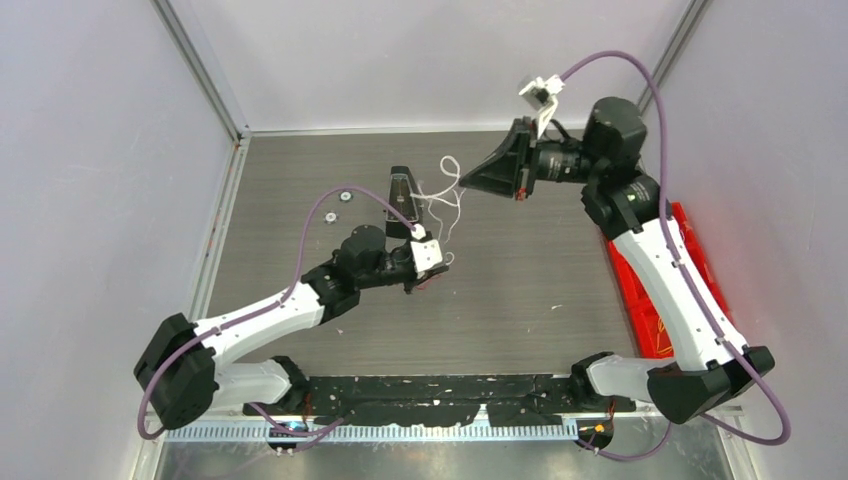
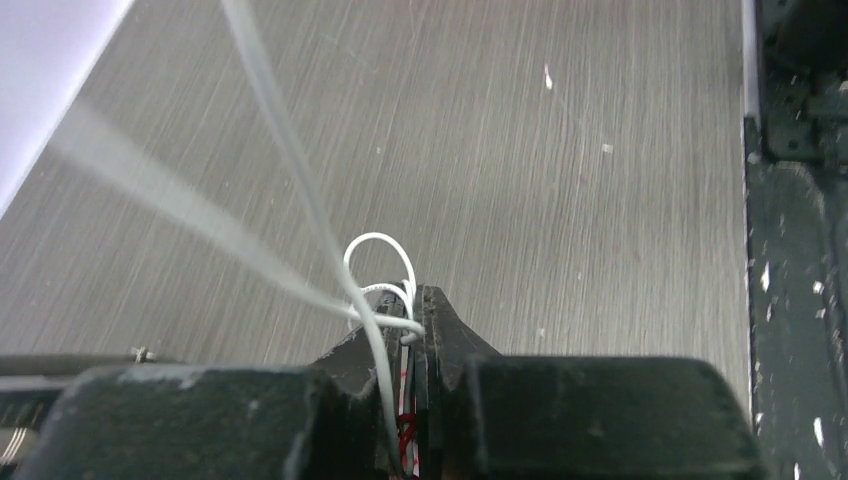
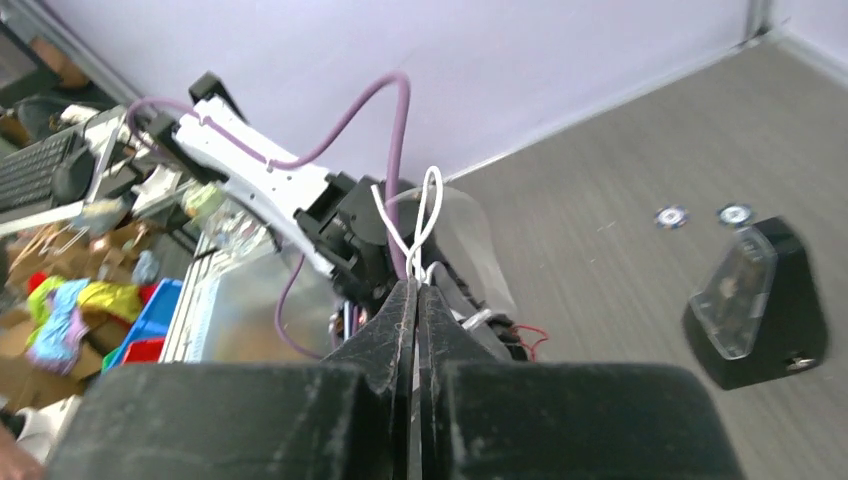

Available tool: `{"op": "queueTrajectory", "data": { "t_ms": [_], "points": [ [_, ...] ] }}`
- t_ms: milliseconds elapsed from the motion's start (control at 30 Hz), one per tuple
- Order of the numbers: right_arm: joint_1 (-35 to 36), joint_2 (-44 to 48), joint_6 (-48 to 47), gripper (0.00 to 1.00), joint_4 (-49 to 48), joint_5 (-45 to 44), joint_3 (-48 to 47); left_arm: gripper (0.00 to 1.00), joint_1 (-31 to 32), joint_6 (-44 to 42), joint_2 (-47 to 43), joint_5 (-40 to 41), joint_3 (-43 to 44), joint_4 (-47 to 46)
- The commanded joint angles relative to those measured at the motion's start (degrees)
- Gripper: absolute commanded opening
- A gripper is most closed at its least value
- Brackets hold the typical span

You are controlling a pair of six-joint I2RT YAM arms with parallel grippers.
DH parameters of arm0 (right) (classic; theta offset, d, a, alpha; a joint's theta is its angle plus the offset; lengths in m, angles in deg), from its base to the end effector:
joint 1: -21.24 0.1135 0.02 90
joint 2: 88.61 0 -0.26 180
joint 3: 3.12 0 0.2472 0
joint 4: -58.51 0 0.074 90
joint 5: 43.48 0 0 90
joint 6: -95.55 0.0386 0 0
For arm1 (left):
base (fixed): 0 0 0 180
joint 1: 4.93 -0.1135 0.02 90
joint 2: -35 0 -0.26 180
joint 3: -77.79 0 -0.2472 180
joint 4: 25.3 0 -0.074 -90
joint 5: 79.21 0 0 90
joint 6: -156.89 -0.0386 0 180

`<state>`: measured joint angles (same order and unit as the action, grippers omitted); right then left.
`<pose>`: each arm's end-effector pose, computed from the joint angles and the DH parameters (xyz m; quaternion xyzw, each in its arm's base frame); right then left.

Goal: Untangle the cables

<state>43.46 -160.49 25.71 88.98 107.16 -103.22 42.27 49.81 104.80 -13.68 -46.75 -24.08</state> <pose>0.2185 0.1256 0.4738 -0.3610 0.6159 0.5556 0.4263 0.1750 -0.2125 0.2670 0.5226 0.5908 -0.3166 0.5270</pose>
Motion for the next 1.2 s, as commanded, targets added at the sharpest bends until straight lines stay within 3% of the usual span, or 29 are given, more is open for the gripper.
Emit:
{"op": "queueTrajectory", "data": {
  "t_ms": [0,233,467,533,667,933,1167],
  "points": [
    [-4.6,3.0,9.2,0.05,-11.9,1.1,-3.9,0.00,-2.5,-4.9,-3.8,0.9,-3.2,4.7],
    [-13.6,2.9,12.9,0.05,-14.7,2.4,-6.5,0.00,-7.9,-10.5,-6.0,-1.4,-6.9,10.2],
    [-22.0,2.1,18.0,0.05,-20.0,3.9,-7.5,0.01,-8.5,-14.0,-7.5,-3.7,-7.4,16.8],
    [-24.4,1.8,20.2,0.05,-22.3,4.5,-8.4,0.05,-8.5,-14.6,-7.5,-3.3,-7.0,18.3],
    [-26.6,1.3,24.6,0.05,-26.1,5.4,-11.2,0.14,-9.1,-16.3,-6.7,-1.4,-5.5,22.1],
    [-27.2,1.8,29.4,0.06,-30.7,5.8,-12.7,0.13,-13.0,-19.3,-5.3,-1.0,-3.5,28.1],
    [-31.4,-1.4,36.7,0.06,-36.5,5.6,-22.0,0.14,-13.8,-22.2,-5.8,-0.3,-4.1,31.6]
  ]
}}
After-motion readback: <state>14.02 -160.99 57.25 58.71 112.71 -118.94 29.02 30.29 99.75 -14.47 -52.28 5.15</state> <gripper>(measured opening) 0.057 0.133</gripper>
